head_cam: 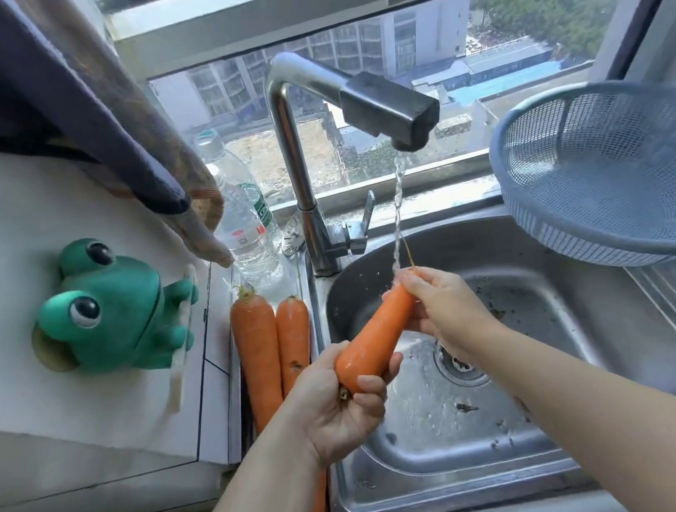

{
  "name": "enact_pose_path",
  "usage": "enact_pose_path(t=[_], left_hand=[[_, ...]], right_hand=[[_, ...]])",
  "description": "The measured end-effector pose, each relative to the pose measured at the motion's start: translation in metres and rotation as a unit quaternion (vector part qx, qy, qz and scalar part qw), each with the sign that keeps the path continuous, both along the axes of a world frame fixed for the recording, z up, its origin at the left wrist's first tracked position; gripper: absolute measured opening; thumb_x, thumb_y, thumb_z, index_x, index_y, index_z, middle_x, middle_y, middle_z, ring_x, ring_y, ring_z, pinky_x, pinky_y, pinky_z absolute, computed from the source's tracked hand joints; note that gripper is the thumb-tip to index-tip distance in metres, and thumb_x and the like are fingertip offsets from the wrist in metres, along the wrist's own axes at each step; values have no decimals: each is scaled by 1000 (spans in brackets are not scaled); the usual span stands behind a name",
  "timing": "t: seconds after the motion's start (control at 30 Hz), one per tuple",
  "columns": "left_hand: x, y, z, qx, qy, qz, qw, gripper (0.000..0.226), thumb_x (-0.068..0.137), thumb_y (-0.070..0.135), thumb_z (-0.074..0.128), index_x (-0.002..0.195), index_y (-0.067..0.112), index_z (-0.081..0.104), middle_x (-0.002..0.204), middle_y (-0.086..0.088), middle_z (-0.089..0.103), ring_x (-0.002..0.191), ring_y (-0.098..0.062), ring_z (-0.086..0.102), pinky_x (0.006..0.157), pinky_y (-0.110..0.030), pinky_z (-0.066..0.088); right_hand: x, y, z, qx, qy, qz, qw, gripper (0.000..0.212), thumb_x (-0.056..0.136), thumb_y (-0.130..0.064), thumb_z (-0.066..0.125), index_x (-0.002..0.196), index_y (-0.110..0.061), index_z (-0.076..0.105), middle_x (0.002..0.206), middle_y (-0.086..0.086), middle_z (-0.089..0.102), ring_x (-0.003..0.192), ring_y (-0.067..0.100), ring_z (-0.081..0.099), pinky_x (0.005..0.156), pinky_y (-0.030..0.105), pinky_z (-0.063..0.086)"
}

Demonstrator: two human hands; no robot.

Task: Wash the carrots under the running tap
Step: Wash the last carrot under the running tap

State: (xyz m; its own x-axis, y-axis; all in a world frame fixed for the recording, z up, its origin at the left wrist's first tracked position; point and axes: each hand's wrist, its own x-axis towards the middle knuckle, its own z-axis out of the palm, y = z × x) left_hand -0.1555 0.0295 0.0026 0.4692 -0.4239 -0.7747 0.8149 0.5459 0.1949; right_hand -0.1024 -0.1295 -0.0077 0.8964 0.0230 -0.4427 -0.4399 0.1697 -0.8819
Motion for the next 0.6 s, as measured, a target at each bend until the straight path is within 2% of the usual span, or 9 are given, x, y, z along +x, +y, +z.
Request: enact_pose_path(t=[0.1, 0.17, 0.27, 0.33, 0.4, 0.47, 0.53, 0.6], left_hand=[[4, 3, 0, 10, -4, 2, 1000, 45, 99, 30, 43, 127, -5, 43, 83, -20, 62, 36, -12, 48, 29, -17, 37], [6, 4, 1, 11, -8, -2, 1000, 44, 99, 30, 43, 127, -5, 44, 83, -20, 62, 36, -11, 48, 28, -17, 36], [7, 2, 3, 7, -9, -4, 1000, 44, 100, 31, 41, 127, -4, 44, 82, -20, 62, 35, -11, 47, 28, -16, 35], [10, 1, 5, 6, -12, -5, 1000, 44, 100, 31, 39, 127, -4, 44, 81, -20, 62, 35, -11, 47, 28, -15, 34], [13, 2, 6, 10, -16, -11, 1000, 43, 99, 30, 39, 124, -4, 46, 80, -19, 62, 35, -10, 46, 29, -14, 34], [16, 3, 6, 9, -20, -18, 1000, 43, 98, 29, 40, 123, -5, 47, 80, -19, 62, 36, -9, 47, 30, -13, 34], [19, 0, 8, 11, -24, -26, 999, 45, 100, 32, 40, 124, -6, 46, 80, -19, 62, 35, -9, 47, 30, -13, 35], [23, -6, 9, 21, -29, -32, 999, 51, 100, 38, 38, 123, -8, 43, 80, -20, 63, 35, -9, 47, 31, -12, 35]], right_hand=[[-3, 6, -2, 43, 0, 34, 999, 45, 93, -14, 60, 133, -14, 41, 121, 14, 56, 107, 25, 61, 83, 39, 57], [-3, 5, -1, 35, -2, 58, 998, 53, 88, -10, 66, 132, -21, 39, 122, 10, 53, 108, 27, 61, 84, 40, 58], [4, 1, 7, 22, 0, 36, 999, 15, 96, -18, 57, 109, -14, 56, 114, 15, 60, 99, 28, 65, 78, 40, 59], [6, 1, 9, 21, 11, 8, 1000, 12, 100, -22, 50, 98, -14, 59, 104, 15, 63, 91, 27, 66, 76, 39, 59], [5, 4, 7, 42, 17, 4, 999, 14, 99, -21, 50, 109, -14, 57, 109, 15, 61, 93, 26, 64, 76, 38, 59], [3, 6, 3, 77, 15, 25, 997, 36, 95, -16, 58, 128, -17, 45, 119, 13, 56, 100, 26, 63, 79, 40, 58], [2, 3, 4, 74, 16, 34, 997, 51, 88, -10, 66, 131, -19, 40, 122, 11, 54, 102, 27, 64, 80, 39, 58], [3, -5, 5, 57, 5, 10, 998, 48, 86, -12, 68, 127, -15, 43, 121, 13, 54, 99, 26, 65, 76, 37, 59]])
